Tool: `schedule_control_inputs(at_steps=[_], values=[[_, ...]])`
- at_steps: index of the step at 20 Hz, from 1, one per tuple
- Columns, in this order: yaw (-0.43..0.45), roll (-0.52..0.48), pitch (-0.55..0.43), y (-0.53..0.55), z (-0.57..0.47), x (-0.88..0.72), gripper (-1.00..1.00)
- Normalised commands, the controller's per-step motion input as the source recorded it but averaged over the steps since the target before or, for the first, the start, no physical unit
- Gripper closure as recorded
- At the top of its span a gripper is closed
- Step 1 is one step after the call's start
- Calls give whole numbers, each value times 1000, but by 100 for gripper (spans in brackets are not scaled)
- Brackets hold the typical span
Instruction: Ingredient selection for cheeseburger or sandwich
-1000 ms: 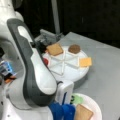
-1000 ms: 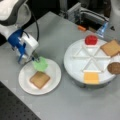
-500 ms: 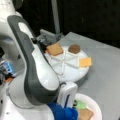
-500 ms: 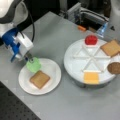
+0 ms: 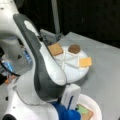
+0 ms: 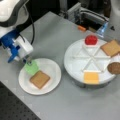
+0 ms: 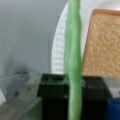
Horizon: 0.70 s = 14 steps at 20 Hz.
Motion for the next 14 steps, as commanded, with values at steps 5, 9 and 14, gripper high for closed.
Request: schedule_control_inputs(at_steps=[5, 9, 14], values=[[103, -280, 139, 104, -45, 226, 100], [67, -216, 86, 76, -107, 129, 100], [68, -247, 61, 28, -144, 61, 100]])
